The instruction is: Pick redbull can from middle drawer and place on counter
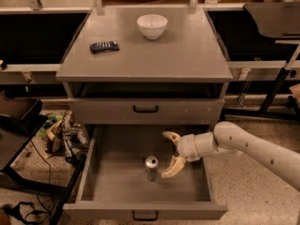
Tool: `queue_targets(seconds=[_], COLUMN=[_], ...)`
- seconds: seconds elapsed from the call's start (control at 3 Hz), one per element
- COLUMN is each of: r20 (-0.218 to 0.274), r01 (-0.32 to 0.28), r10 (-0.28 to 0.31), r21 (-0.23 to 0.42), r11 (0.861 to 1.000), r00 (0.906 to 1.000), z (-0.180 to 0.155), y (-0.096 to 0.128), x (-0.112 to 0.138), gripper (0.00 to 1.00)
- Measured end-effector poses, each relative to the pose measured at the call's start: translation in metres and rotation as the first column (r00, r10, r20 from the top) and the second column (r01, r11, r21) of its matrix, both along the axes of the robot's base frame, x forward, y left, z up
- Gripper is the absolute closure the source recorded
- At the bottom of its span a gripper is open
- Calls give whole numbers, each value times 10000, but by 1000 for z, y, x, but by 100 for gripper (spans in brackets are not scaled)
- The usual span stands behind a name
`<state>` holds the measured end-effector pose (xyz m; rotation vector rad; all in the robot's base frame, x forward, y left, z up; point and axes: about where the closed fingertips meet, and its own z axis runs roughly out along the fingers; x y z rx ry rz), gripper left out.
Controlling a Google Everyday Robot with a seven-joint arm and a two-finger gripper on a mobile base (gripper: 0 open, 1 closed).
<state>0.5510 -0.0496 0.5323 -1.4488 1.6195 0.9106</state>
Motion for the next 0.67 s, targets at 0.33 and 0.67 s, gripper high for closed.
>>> queue_targets(seconds=[0.33,0.67], r20=[-2,-164], r01=[-2,-169], r10=[2,166], r21=[-2,-186], r11=[10000,9997], r00=[10000,9997], z=[0,-19], y=[0,4], x=[0,-2], gripper=[0,0])
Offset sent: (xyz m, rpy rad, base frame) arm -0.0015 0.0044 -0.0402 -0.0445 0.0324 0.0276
